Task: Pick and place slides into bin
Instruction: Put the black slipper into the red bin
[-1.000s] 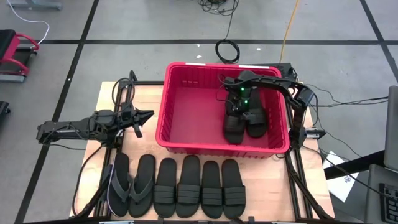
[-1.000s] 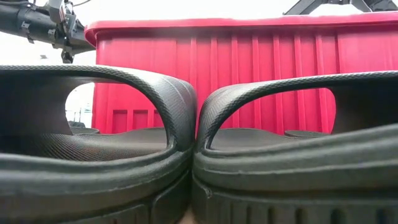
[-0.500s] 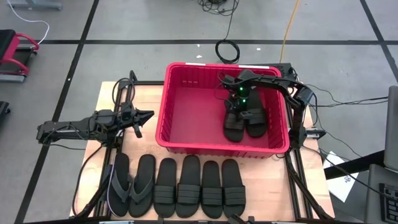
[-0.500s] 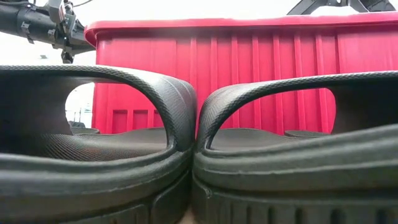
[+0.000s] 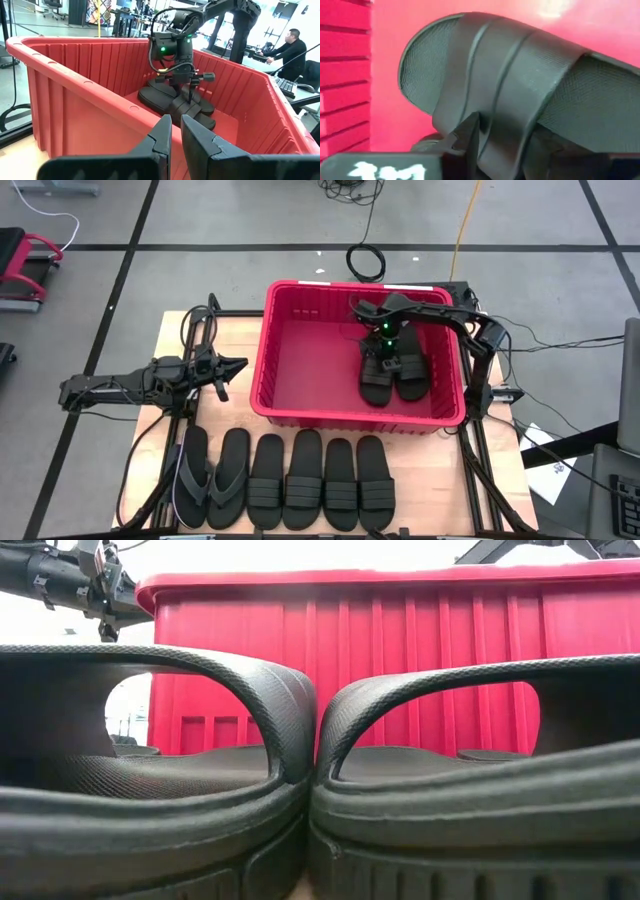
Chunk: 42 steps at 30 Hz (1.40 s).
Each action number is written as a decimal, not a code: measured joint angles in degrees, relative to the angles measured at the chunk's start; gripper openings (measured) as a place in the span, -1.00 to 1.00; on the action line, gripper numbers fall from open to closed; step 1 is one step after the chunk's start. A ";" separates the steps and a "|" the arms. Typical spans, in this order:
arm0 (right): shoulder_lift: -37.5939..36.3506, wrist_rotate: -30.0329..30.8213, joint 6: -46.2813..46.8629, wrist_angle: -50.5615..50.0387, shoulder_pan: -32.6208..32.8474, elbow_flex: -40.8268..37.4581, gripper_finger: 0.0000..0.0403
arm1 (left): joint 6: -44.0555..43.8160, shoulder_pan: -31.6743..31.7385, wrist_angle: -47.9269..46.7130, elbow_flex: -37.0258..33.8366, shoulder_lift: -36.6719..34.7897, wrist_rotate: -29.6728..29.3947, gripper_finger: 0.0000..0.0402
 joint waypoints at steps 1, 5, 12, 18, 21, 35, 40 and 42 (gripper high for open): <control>-0.48 0.39 0.31 0.50 0.01 0.31 -0.46 | -0.01 -0.02 0.01 0.00 0.00 -0.01 -0.81; -3.12 5.30 3.07 5.98 -0.10 0.92 -0.45 | 0.35 -0.02 -0.03 0.00 0.00 0.00 -0.81; -8.33 7.01 3.50 10.48 -0.14 1.09 -0.46 | 1.64 -0.01 -0.05 0.00 0.00 0.00 -0.81; -10.32 -0.19 2.58 10.58 0.40 1.09 -0.46 | 1.76 -0.01 -0.62 0.00 0.00 0.00 -0.81; -10.26 -2.14 5.09 12.83 2.02 1.09 -0.47 | 1.76 0.00 -1.41 0.00 0.00 0.00 -0.81; -4.50 6.23 16.48 24.12 10.90 1.09 -0.99 | -1.94 -0.02 -3.07 0.00 0.00 0.00 -0.81; -2.22 8.92 16.60 21.41 11.89 1.09 -1.00 | -3.14 -0.02 -3.00 0.00 0.00 0.02 -0.81; -1.45 9.22 15.57 19.46 11.93 1.09 -1.00 | -3.56 -0.02 -2.98 0.00 0.00 0.04 -0.81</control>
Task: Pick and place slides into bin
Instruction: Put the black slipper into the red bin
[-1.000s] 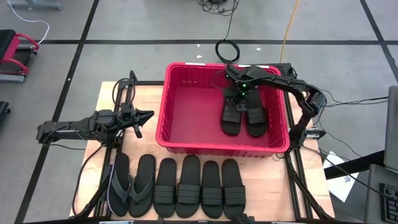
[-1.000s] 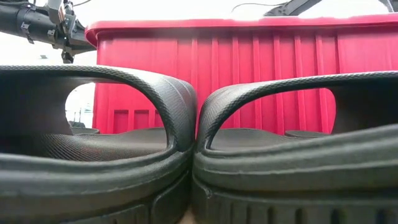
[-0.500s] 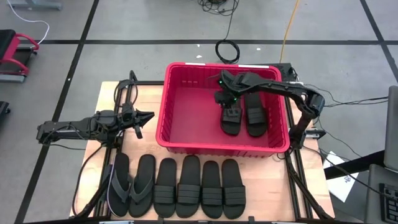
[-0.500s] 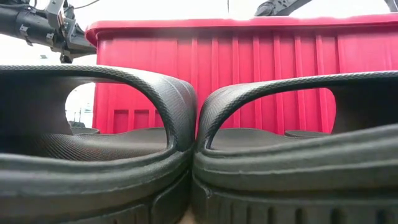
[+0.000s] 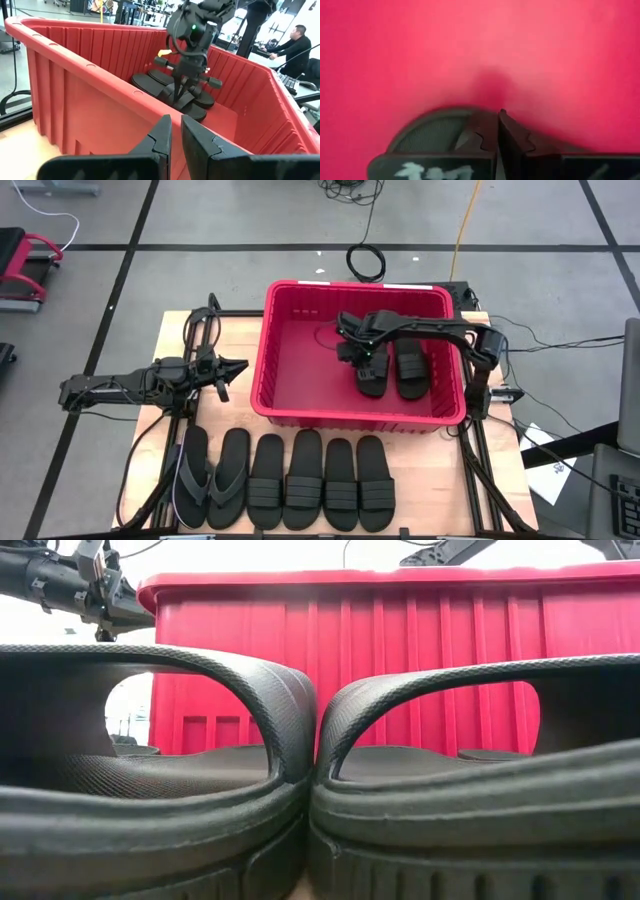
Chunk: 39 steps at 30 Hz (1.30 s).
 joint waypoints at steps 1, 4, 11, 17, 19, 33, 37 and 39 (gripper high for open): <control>0.44 -0.04 -0.67 -1.53 -0.09 0.00 -1.00 | -0.25 0.01 -0.02 0.00 0.00 0.01 -0.81; 1.24 1.53 -2.00 -6.19 -0.12 0.06 -1.00 | -0.45 0.02 -0.01 0.00 0.00 0.03 -0.81; 0.49 2.89 -4.61 -13.68 0.67 0.02 -1.00 | 0.85 0.02 -0.04 0.00 0.00 0.13 -0.81; -1.30 7.59 -3.76 -11.21 0.86 0.65 -1.00 | 0.83 0.00 -0.57 0.00 0.01 0.13 -0.81; -1.95 7.79 -3.71 -10.43 0.59 1.95 -1.00 | 0.81 0.01 -0.48 0.00 0.00 0.13 -0.81; -14.88 -6.42 9.03 -1.99 -3.65 10.91 -1.00 | -5.01 0.00 0.66 0.00 -0.04 7.98 -0.81; -22.71 -8.26 12.80 3.44 -3.50 10.93 -1.00 | -2.42 0.00 2.12 0.96 -0.05 10.61 -0.81; -26.24 -9.51 15.24 4.93 -3.46 10.95 -1.00 | -0.11 0.00 2.08 2.24 -0.07 10.58 -0.81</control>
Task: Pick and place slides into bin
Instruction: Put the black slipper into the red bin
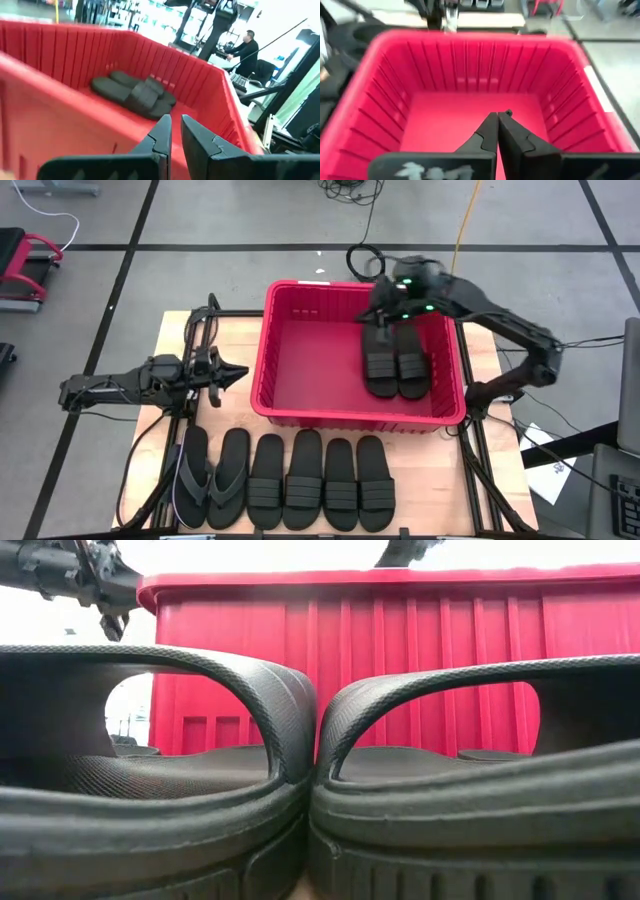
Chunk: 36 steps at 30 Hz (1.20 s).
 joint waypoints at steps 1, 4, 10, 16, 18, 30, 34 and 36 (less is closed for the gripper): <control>-1.61 0.02 1.16 0.05 0.02 -0.02 -1.00 | 1.19 0.00 0.03 0.78 0.00 -0.02 -0.81; -6.41 -0.44 4.47 0.28 0.98 -0.35 -1.00 | 4.94 0.00 0.08 3.23 0.00 -0.02 -0.82; -17.55 -2.96 11.72 5.52 5.57 -7.45 -1.00 | 10.11 0.00 -0.88 7.24 -0.02 0.00 -0.82; -30.83 0.60 21.42 13.92 12.05 -22.52 -1.00 | 9.25 0.00 -2.30 10.43 0.00 0.02 -0.81; -35.15 5.37 23.63 18.25 13.93 -28.09 -1.00 | 7.07 0.00 -2.94 11.90 0.02 0.34 -0.82; -49.80 12.47 30.37 27.86 14.19 -47.14 -1.00 | 8.93 -1.43 -8.69 33.53 21.12 9.40 -0.82; -51.65 12.15 27.89 29.19 14.19 -47.30 -1.00 | 11.72 -4.60 -11.53 43.28 34.85 13.19 -0.88; -52.96 10.92 26.23 29.58 14.19 -47.29 -1.00 | 13.33 -6.30 -11.77 47.49 41.38 13.27 -0.94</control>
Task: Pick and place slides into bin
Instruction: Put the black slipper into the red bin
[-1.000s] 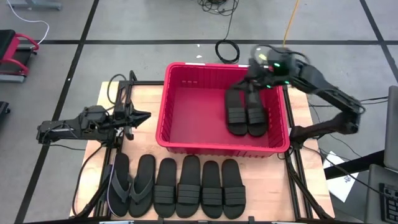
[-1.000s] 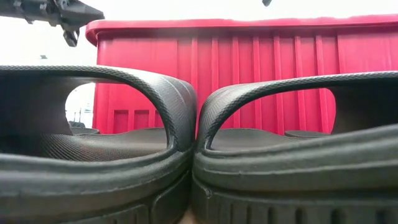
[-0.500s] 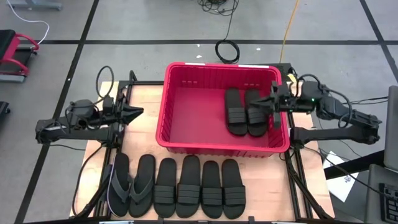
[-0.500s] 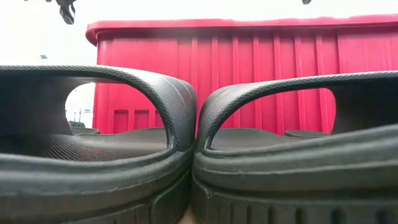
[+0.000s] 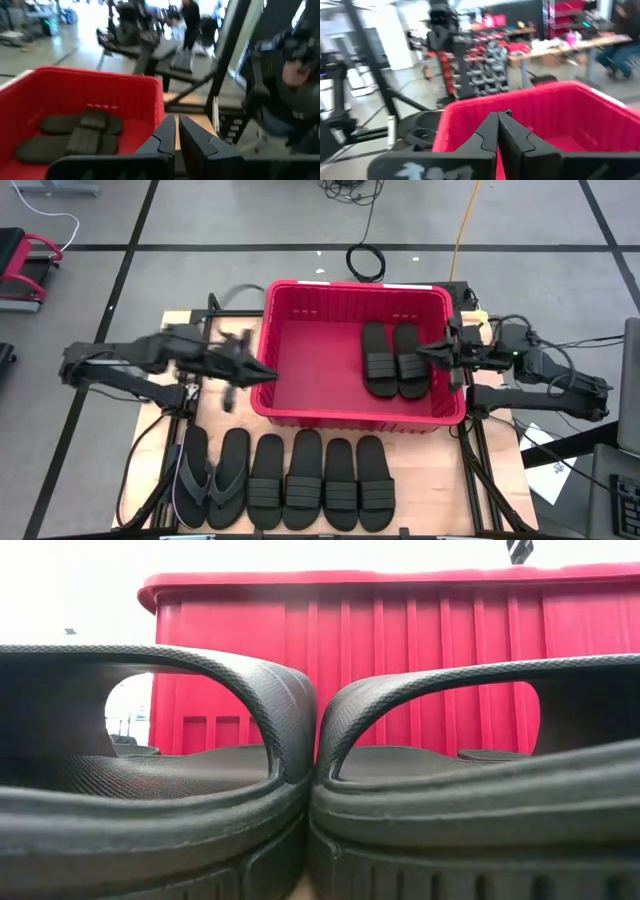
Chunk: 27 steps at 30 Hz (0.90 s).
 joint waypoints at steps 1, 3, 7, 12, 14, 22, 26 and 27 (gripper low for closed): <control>-0.54 -1.25 -0.87 0.05 0.00 0.11 -1.00 | 1.10 -0.85 -0.21 2.05 3.10 0.00 -0.97; -1.79 -3.43 -1.79 0.28 0.04 0.50 -1.00 | 2.99 -2.62 0.65 6.44 8.67 0.01 -0.99; -4.01 -7.21 -2.35 0.39 0.04 0.63 -1.00 | 4.14 -5.89 1.04 15.30 18.98 -1.89 -0.99; -6.00 -7.26 -7.20 0.51 0.04 0.63 -1.00 | -6.08 -6.01 0.75 24.73 29.63 -4.89 -0.97; -6.07 -5.96 -8.19 0.46 0.04 0.63 -1.00 | -10.43 -5.65 0.89 27.65 33.18 -3.81 -0.97; -5.97 -2.77 -2.71 -1.05 0.04 0.63 -1.00 | -6.60 -5.97 -0.56 30.04 44.07 6.86 -0.93; -6.01 -0.27 -2.46 -0.87 0.03 0.63 -1.00 | 1.28 -7.90 -1.32 30.04 46.19 5.52 -0.90; -5.97 -0.13 -3.25 -0.93 0.04 0.63 -1.00 | 3.11 -8.83 -1.77 30.04 46.47 4.00 -0.90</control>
